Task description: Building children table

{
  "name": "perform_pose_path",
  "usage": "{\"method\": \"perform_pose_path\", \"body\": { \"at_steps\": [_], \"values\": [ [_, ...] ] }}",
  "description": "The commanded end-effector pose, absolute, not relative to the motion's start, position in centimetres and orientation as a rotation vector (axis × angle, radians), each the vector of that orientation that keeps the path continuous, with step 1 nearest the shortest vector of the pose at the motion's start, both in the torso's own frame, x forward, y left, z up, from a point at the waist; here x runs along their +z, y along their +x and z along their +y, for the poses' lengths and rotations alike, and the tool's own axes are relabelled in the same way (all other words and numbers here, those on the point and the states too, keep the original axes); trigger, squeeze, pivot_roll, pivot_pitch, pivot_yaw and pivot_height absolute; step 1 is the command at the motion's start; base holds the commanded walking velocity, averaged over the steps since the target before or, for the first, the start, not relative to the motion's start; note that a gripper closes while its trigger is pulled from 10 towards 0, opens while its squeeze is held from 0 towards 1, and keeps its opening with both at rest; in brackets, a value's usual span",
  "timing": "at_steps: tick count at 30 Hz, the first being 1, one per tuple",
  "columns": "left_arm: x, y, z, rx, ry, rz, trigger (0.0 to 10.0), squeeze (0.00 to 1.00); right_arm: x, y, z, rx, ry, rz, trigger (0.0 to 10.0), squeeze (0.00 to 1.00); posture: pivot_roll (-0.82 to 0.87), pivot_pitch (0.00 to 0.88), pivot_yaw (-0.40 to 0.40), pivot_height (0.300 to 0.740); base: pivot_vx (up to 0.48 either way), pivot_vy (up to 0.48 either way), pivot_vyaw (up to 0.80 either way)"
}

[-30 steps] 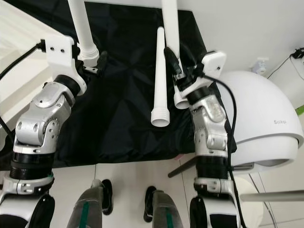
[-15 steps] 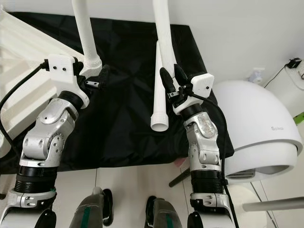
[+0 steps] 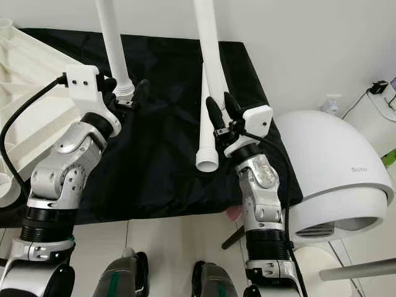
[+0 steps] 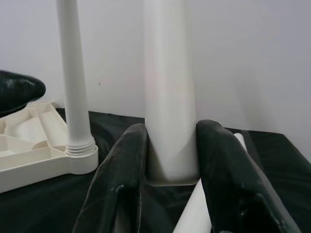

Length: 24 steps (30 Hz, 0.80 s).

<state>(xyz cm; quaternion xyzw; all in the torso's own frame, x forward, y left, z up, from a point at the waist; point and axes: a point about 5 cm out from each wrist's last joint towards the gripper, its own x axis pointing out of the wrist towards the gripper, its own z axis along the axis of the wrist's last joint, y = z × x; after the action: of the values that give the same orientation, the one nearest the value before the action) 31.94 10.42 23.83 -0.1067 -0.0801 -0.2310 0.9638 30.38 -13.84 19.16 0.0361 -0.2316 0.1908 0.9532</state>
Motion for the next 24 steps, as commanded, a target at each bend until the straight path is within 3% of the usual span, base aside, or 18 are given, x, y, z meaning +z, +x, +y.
{"method": "perform_pose_path", "body": {
  "at_steps": [1,3,4,5,6,11,24],
  "values": [
    [24.6,30.8,8.6,-0.773,-0.217,-0.19,10.0,0.71,19.0,30.2,-13.8,0.377,0.066,-0.483,10.0,0.0,0.04,0.073,-0.011,0.74,0.0,0.0,0.0],
    [24.9,30.6,8.1,-0.822,-0.247,-0.19,10.0,0.71,18.9,30.2,-13.8,0.371,0.064,-0.481,10.0,0.0,0.04,0.073,-0.011,0.74,0.0,0.0,0.0],
    [25.1,30.4,7.6,-0.873,-0.273,-0.178,10.0,1.0,18.7,30.1,-13.9,0.351,0.06,-0.482,10.0,0.0,0.04,0.076,-0.006,0.74,0.0,0.0,0.0],
    [25.1,30.4,7.6,-0.873,-0.273,-0.178,10.0,1.0,18.7,30.1,-13.9,0.351,0.06,-0.482,10.0,0.0,0.04,0.076,-0.006,0.74,0.0,0.0,0.0],
    [25.3,30.1,6.9,-0.955,-0.299,-0.152,10.0,0.0,18.6,30.0,-13.9,0.341,0.043,-0.484,10.0,0.0,0.04,0.08,-0.004,0.74,0.0,0.0,0.0],
    [26.6,29.8,5.5,-1.102,-0.367,-0.117,10.0,0.0,18.3,29.7,-13.6,0.341,0.015,-0.486,10.0,0.0,0.04,0.084,-0.003,0.74,0.0,0.0,0.0],
    [30.1,30.6,3.6,-1.241,-0.391,-0.153,10.0,0.0,18.1,29.4,-12.4,0.38,-0.001,-0.487,10.0,0.0,0.03,0.086,-0.011,0.74,0.0,0.0,0.0]
  ]
}}
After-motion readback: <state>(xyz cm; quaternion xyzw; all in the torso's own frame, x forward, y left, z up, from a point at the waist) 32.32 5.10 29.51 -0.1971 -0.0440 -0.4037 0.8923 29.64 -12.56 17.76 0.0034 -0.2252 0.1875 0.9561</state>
